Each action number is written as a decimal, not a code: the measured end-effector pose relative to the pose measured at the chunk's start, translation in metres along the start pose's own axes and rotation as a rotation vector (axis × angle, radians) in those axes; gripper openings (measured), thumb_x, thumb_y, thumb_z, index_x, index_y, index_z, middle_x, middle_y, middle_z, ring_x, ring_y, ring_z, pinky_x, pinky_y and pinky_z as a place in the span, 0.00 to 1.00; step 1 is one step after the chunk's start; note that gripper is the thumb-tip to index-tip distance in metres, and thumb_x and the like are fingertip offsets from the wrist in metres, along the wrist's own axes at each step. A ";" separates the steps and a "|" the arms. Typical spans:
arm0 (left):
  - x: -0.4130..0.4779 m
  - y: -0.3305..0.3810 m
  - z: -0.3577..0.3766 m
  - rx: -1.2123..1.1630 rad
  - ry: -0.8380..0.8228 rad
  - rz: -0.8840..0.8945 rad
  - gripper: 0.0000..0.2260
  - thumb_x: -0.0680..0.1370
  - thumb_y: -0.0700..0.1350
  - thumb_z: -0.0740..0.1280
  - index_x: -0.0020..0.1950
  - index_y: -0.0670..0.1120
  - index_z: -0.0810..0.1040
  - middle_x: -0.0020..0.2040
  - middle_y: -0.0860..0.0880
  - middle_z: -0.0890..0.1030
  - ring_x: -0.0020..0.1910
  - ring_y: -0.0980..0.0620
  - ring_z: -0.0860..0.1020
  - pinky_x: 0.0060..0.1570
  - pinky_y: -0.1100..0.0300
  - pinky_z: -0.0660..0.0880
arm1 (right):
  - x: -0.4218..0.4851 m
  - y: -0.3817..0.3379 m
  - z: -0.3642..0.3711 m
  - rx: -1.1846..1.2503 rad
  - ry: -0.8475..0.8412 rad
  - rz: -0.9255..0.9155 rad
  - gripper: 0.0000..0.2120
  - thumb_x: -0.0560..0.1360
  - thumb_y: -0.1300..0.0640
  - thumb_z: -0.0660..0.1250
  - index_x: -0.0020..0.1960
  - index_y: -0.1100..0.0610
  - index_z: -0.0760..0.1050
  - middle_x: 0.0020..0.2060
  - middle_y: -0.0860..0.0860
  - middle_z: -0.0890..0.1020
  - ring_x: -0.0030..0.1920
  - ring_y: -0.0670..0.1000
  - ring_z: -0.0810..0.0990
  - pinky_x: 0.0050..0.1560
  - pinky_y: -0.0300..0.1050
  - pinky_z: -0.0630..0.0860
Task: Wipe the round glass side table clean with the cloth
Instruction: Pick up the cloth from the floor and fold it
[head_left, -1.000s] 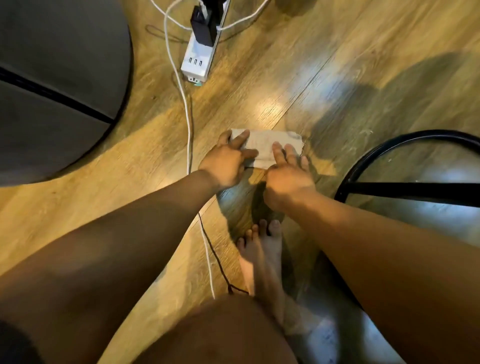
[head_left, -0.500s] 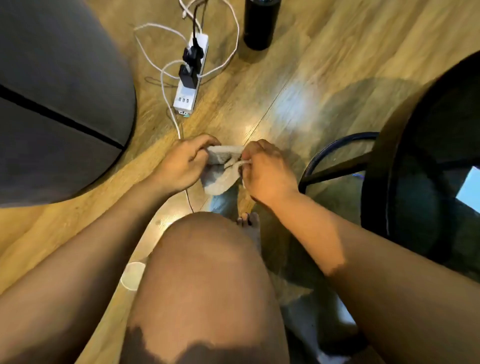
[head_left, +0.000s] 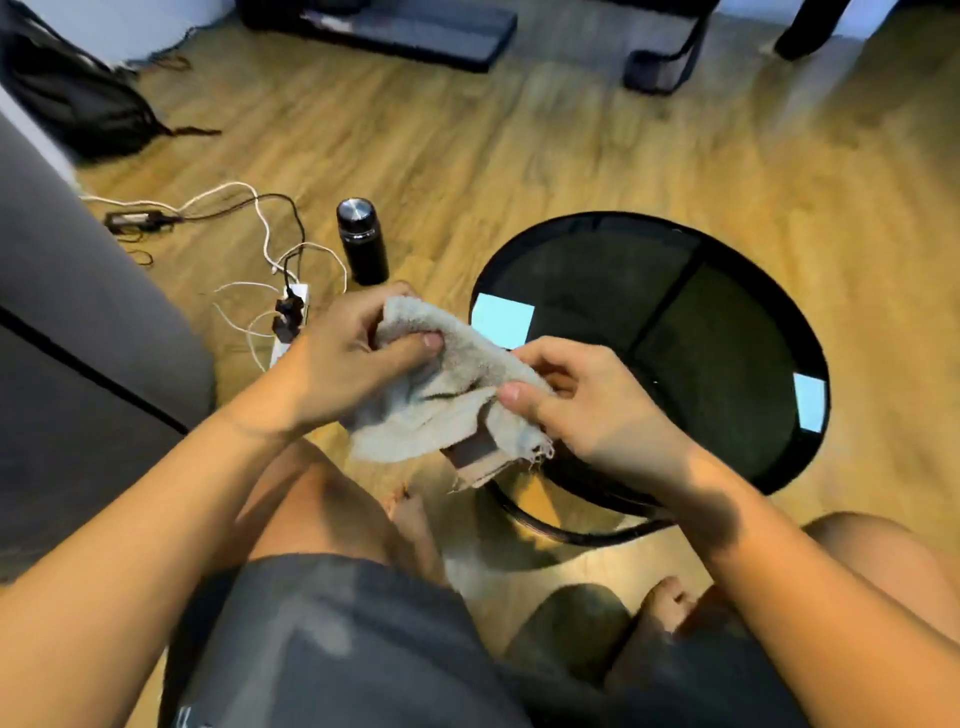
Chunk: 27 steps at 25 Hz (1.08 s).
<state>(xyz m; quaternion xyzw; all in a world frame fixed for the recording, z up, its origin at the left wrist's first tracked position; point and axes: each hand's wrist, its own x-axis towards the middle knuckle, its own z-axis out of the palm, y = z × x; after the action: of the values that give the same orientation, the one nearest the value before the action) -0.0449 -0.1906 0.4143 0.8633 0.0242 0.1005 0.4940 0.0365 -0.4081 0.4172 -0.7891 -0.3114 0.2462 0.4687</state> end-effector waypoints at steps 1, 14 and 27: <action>-0.004 0.012 0.017 -0.124 -0.029 -0.033 0.07 0.76 0.47 0.71 0.43 0.44 0.77 0.35 0.54 0.78 0.35 0.61 0.75 0.35 0.68 0.70 | -0.016 0.001 -0.016 0.003 -0.026 0.035 0.04 0.76 0.57 0.69 0.49 0.58 0.79 0.41 0.51 0.83 0.40 0.47 0.81 0.41 0.39 0.76; -0.046 0.041 0.129 -0.560 -0.176 -0.580 0.28 0.71 0.45 0.76 0.69 0.51 0.69 0.61 0.43 0.76 0.56 0.46 0.80 0.45 0.58 0.81 | -0.127 0.100 -0.029 0.638 0.323 0.411 0.24 0.75 0.62 0.69 0.67 0.46 0.69 0.58 0.58 0.81 0.54 0.58 0.83 0.53 0.58 0.81; -0.049 -0.001 0.161 0.221 -0.243 -0.232 0.24 0.66 0.63 0.71 0.50 0.46 0.86 0.57 0.51 0.79 0.57 0.53 0.75 0.57 0.61 0.69 | -0.115 0.137 -0.037 -0.185 0.297 0.182 0.08 0.69 0.52 0.74 0.47 0.51 0.80 0.42 0.43 0.77 0.47 0.42 0.75 0.48 0.38 0.67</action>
<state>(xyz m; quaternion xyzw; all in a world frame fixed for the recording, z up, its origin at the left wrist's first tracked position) -0.0607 -0.3332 0.3272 0.9094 0.0746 -0.0653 0.4040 0.0181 -0.5633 0.3219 -0.8814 -0.1875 0.1387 0.4107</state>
